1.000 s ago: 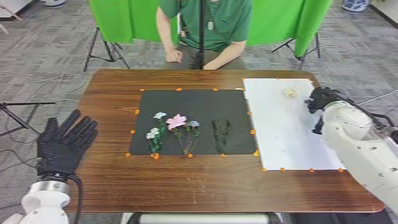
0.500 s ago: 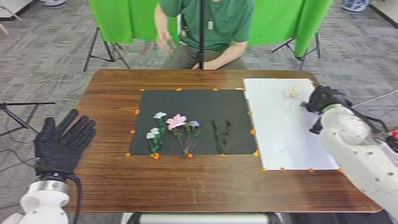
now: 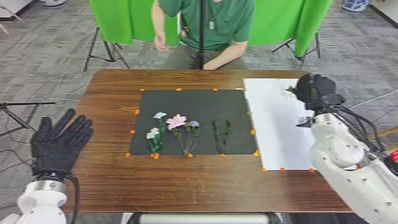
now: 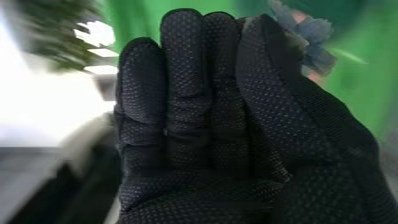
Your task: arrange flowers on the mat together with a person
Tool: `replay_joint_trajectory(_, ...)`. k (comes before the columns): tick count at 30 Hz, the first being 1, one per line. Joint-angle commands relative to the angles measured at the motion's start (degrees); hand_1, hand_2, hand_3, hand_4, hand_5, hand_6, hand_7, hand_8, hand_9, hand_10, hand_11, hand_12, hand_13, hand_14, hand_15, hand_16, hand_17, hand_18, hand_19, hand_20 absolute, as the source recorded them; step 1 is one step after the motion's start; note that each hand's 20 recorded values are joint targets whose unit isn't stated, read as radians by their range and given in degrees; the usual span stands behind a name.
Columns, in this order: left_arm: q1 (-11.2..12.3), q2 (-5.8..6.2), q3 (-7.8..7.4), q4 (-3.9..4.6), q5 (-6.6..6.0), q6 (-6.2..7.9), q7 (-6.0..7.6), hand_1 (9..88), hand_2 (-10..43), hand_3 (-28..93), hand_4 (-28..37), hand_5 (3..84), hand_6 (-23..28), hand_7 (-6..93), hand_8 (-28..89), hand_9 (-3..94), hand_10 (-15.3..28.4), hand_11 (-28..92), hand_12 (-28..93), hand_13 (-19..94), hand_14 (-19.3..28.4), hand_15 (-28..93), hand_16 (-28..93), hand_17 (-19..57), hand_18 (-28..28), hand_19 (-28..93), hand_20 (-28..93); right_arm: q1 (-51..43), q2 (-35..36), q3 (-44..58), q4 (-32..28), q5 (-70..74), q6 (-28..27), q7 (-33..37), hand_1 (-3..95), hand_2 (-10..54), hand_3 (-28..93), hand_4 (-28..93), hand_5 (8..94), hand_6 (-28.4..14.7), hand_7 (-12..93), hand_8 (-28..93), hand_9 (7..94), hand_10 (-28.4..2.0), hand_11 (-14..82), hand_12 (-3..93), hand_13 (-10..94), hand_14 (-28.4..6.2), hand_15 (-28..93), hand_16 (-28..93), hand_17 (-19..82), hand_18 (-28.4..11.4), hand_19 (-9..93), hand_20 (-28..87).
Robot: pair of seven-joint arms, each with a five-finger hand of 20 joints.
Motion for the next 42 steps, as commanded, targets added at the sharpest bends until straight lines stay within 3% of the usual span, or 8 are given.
replay_joint_trajectory(1,1.0,0.02,0.30,-0.08,-0.52,0.66,0.76,24.7,13.7,66,-28.3,41.3,8.8,12.1,-9,36.8,17.4,23,13,26,16.1,31,-5,-4.7,12.8,26,10,11.4,-4.5,-11.8,-2.6,-1.0,-6.3,-5.6,63.2,-7.8,59,-28,71.7,3.0,37,-3,81.3,-7.1,9.6,43.4,71,-1.5,32,47,42,-13.3,70,41)
replay_joint_trajectory(8,0.2,0.70,1.07,0.00,-0.42,0.32,0.55,24.8,13.8,66,-28.3,41.4,8.7,12.0,-9,36.9,17.3,22,12,26,16.0,31,-5,-4.6,12.8,26,10,15.3,-5.5,-19.3,0.0,-0.6,-10.0,-5.8,62.5,-8.0,60,-28,71.4,2.9,37,-3,80.9,-7.3,9.4,43.1,70,-1.7,32,47,41,-13.5,70,41)
replay_joint_trajectory(13,0.2,0.63,0.71,0.14,-1.04,1.21,0.66,24.8,13.8,66,-28.3,41.3,8.7,12.1,-9,36.9,17.3,22,12,26,16.0,31,-5,-4.6,12.8,26,10,17.4,-6.0,-25.3,1.7,-2.7,-11.4,-3.7,62.3,-8.1,60,-28,71.4,2.9,37,-3,80.9,-7.5,9.3,42.8,70,-1.8,32,46,41,-13.7,70,41)
replay_joint_trajectory(18,0.1,0.59,0.52,0.09,-0.31,0.76,-0.28,24.8,13.8,66,-28.3,41.4,8.7,12.1,-9,37.1,17.3,22,12,26,16.0,31,-5,-4.7,12.8,26,10,16.1,-6.2,-26.1,1.7,-1.2,-13.5,-3.7,62.1,-8.4,61,-28,71.6,2.8,37,-3,80.8,-7.6,9.4,42.7,70,-1.9,32,46,41,-14.0,71,41)
replay_joint_trajectory(29,0.3,0.16,0.14,-0.05,-0.35,0.94,0.12,25.2,12.6,67,-28.3,41.4,8.7,12.1,-9,37.2,17.3,22,12,26,15.9,31,-5,-4.7,12.8,26,11,15.3,-6.7,-27.0,1.2,-2.6,-13.3,-4.1,61.6,-8.5,62,-28,70.4,3.1,36,-4,79.4,-7.8,7.9,40.6,69,-2.6,31,44,40,-14.4,70,39)
replay_joint_trajectory(32,0.8,0.85,0.26,-0.14,-1.51,0.98,1.29,25.4,12.3,67,-28.3,41.4,8.7,12.2,-9,37.1,17.3,22,12,26,15.9,31,-5,-4.8,12.8,27,11,14.7,-6.5,-26.5,0.7,-2.4,-14.1,-4.4,61.5,-9.0,63,-28,70.0,3.0,35,-4,78.6,-7.9,7.5,39.4,68,-2.5,30,44,39,-14.5,67,37)
replay_joint_trajectory(36,1.1,0.45,-0.82,-0.36,-0.58,1.05,0.98,28.6,7.5,68,-28.3,41.3,8.7,12.0,-9,37.1,17.0,23,12,26,15.9,31,-5,-4.9,12.9,27,11,14.1,-6.1,-25.4,-0.3,-1.7,-15.2,-4.3,62.6,-9.5,64,-28,67.5,3.5,34,-6,76.2,-7.5,5.9,36.0,67,-2.6,29,43,39,-14.2,65,33)
replay_joint_trajectory(42,1.5,0.13,-1.66,-0.56,-1.09,1.17,1.53,31.1,4.6,68,-28.3,41.3,8.7,12.0,-9,37.1,16.9,23,12,26,15.7,32,-5,-4.8,12.9,27,11,14.0,-6.3,-24.7,-1.0,-1.8,-14.9,-4.8,63.3,-9.5,66,-28,64.6,4.0,29,-6,71.7,-7.8,8.4,29.6,66,-2.4,27,43,39,-13.8,63,31)
